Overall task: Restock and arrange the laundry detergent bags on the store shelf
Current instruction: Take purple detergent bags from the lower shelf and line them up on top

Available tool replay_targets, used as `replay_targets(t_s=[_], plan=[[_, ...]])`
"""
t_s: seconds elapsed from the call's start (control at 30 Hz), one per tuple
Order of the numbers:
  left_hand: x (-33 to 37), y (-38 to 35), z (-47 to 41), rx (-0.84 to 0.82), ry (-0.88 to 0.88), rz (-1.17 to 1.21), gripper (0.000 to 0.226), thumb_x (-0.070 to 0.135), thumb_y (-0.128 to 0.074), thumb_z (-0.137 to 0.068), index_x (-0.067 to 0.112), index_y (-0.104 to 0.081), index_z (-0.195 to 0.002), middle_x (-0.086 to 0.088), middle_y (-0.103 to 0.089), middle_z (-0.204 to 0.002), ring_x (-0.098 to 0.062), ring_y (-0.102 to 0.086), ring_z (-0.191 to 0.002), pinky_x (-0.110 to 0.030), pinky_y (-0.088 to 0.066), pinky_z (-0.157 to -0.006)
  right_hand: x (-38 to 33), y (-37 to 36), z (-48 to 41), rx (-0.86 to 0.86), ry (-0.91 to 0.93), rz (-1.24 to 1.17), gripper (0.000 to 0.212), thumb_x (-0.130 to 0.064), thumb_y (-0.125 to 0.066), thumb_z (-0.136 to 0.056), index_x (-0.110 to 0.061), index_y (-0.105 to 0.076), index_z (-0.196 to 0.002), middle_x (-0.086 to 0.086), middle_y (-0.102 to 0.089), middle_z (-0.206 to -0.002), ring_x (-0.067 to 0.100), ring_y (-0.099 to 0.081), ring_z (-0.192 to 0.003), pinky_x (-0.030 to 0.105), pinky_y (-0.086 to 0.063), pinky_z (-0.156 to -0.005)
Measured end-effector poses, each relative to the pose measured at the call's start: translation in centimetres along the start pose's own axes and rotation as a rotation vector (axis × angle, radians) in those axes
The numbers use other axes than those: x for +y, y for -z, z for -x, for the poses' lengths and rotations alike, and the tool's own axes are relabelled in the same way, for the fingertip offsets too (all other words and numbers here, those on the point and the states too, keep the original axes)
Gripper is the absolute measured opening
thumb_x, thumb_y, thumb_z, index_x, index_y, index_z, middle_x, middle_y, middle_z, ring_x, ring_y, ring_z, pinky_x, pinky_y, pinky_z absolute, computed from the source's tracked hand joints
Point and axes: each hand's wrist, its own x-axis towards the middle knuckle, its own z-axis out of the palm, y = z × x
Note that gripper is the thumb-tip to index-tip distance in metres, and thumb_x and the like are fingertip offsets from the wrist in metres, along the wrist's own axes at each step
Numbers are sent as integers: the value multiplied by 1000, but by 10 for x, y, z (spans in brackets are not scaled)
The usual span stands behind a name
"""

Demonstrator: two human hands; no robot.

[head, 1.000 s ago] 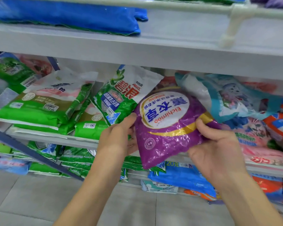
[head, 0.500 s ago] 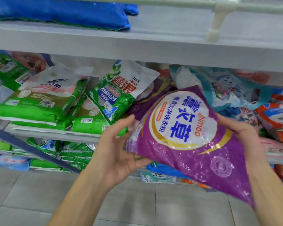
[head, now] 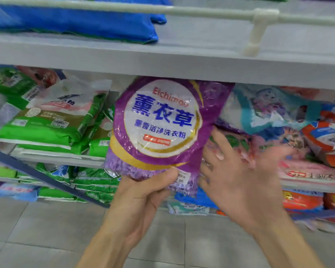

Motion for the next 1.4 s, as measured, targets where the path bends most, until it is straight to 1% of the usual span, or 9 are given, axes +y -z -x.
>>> replay_targets(t_s=[0.07, 0.2, 0.4, 0.53, 0.63, 0.83, 1.03, 1.17, 1.4], plan=[[3, 2, 6, -28, -19, 36, 72, 16, -97, -51, 8, -73, -119, -13, -76, -111, -23, -75, -100, -30, -61, -74, 17, -11, -10, 66, 57, 246, 76, -48, -90, -68, -23, -61, -133, 5, -70, -129, 18, -69, -110, 25, -56, -85], [27, 24, 13, -75, 52, 105, 79, 29, -96, -53, 9, -71, -126, -19, -67, -131, -40, -63, -123, -58, -53, -97, 21, -18, -27, 226, 113, 419, 46, -16, -78, -74, -16, -67, -118, 6, -78, -113, 23, -74, -106, 35, -61, -84], [61, 47, 16, -76, 219, -111, 85, 35, -104, -22, 9, -81, -99, -22, -75, -111, -43, -74, -93, -59, -60, -62, 23, -31, -43, 210, 91, 560, 28, 6, -72, -85, -8, -69, -109, 6, -80, -98, 19, -78, -87, 26, -60, -73], [51, 50, 5, 57, 143, -314, 55, 15, -91, -53, 10, -79, -106, -16, -78, -102, -31, -77, -77, -40, -61, -51, 30, -39, -53, 206, 22, 651, 15, -10, -75, -90, -17, -74, -103, 3, -80, -99, 19, -77, -90, 32, -60, -81], [51, 60, 5, 109, 16, -308, 74, 27, -102, -41, 11, -78, -109, -18, -77, -107, -35, -77, -82, -41, -62, -58, 22, -37, -62, 272, -65, 710, 20, -37, -66, -98, -25, -79, -91, -2, -81, -96, 13, -77, -89, 36, -58, -91], [59, 73, 7, 154, -97, -281, 45, 5, -72, -69, 10, -74, -114, -16, -77, -106, -32, -77, -80, -42, -63, -57, 4, -20, -103, 655, -55, 765, 24, -25, -68, -98, -3, -64, -89, 10, -72, -72, 20, -70, -52, 33, -63, -59], [66, 78, 14, 196, -133, -269, 37, 1, -69, -69, 20, -81, -98, -13, -78, -102, -30, -77, -77, -42, -63, -56, -6, -17, -140, 715, -31, 1058, 20, -19, -69, -91, 0, -66, -85, 11, -72, -87, 23, -69, -72, 24, -56, -62], [74, 85, 19, 225, -139, -280, 35, 3, -71, -69, 18, -80, -100, -14, -78, -104, -31, -77, -80, -45, -63, -59, -4, -22, -114, 652, 63, 799, 20, -29, -78, -78, -11, -70, -81, 10, -78, -88, 32, -74, -87, 54, -58, -88], [79, 81, 26, 222, -138, -305, 33, 5, -76, -68, 18, -80, -98, -15, -78, -104, -32, -77, -81, -45, -64, -61, -42, -45, -43, 434, 215, 28, 17, -12, -50, -99, -16, -67, -97, 5, -75, -88, 23, -73, -82, 45, -60, -85]])
